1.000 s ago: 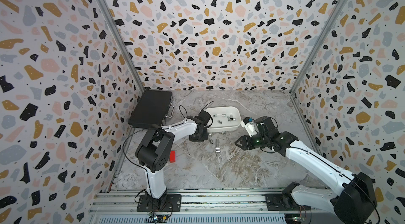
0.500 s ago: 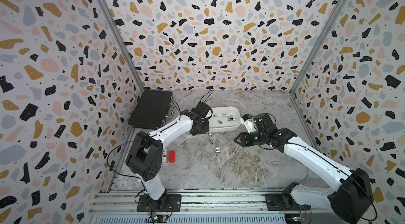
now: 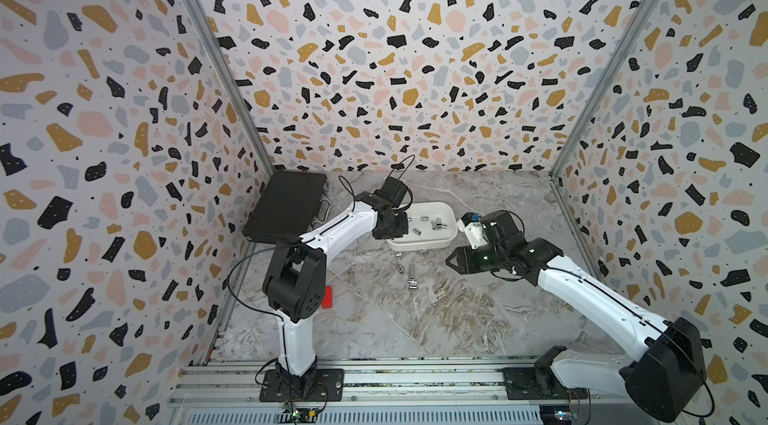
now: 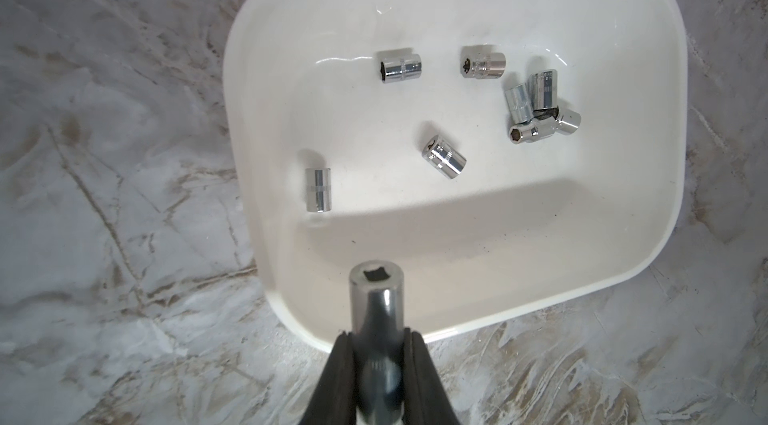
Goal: Put the socket on the desktop into the storage box
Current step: Pick up the socket head at the center of the board, then place the socket head in the storage box.
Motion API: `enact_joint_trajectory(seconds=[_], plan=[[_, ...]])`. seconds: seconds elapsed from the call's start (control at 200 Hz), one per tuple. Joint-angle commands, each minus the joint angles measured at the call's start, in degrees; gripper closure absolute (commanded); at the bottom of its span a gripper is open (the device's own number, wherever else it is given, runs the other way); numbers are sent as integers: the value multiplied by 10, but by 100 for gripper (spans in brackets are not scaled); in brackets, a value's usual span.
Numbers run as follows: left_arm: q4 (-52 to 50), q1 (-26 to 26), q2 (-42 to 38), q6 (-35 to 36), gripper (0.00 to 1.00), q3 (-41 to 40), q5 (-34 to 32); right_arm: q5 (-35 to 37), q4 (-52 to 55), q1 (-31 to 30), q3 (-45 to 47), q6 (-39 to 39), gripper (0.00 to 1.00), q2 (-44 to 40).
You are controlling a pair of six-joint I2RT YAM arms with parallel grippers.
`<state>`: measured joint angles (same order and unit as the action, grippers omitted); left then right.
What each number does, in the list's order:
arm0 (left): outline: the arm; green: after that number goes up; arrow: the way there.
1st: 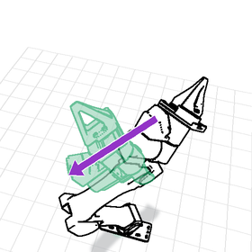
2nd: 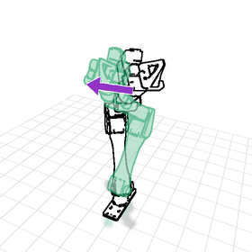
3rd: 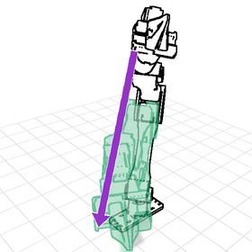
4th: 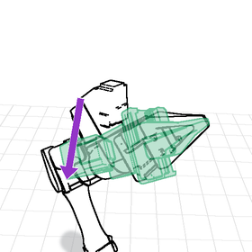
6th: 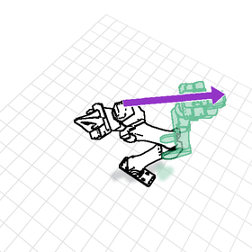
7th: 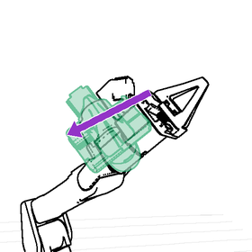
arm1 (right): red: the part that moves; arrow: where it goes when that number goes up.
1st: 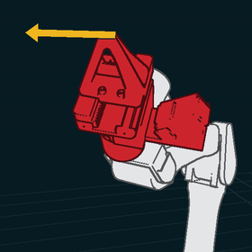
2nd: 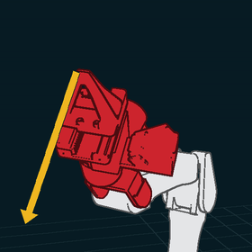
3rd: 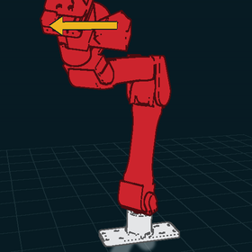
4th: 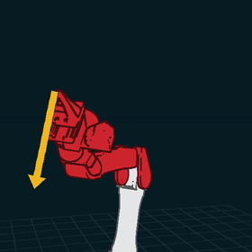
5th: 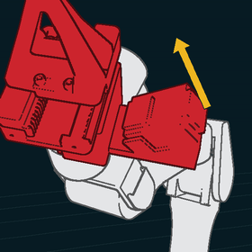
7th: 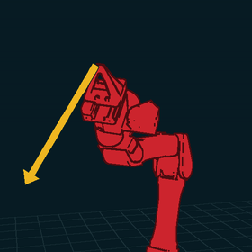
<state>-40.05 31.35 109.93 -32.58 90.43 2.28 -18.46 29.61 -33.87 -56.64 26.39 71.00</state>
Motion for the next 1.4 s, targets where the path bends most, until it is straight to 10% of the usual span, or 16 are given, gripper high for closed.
enact_joint_trajectory(seconds=[0.0, 0.861, 1.392], plan=[[-6, 2, 22, 3, 100, 41, 13, 14, 17, 2, -24, 5, 54, -2], [-29, 2, 167, 20, 99, 165, 15, 25, 30, 8, -7, 6, 54, -24], [-31, 2, 144, 20, 55, 162, 12, 30, 32, 9, -3, 8, 54, -25]])
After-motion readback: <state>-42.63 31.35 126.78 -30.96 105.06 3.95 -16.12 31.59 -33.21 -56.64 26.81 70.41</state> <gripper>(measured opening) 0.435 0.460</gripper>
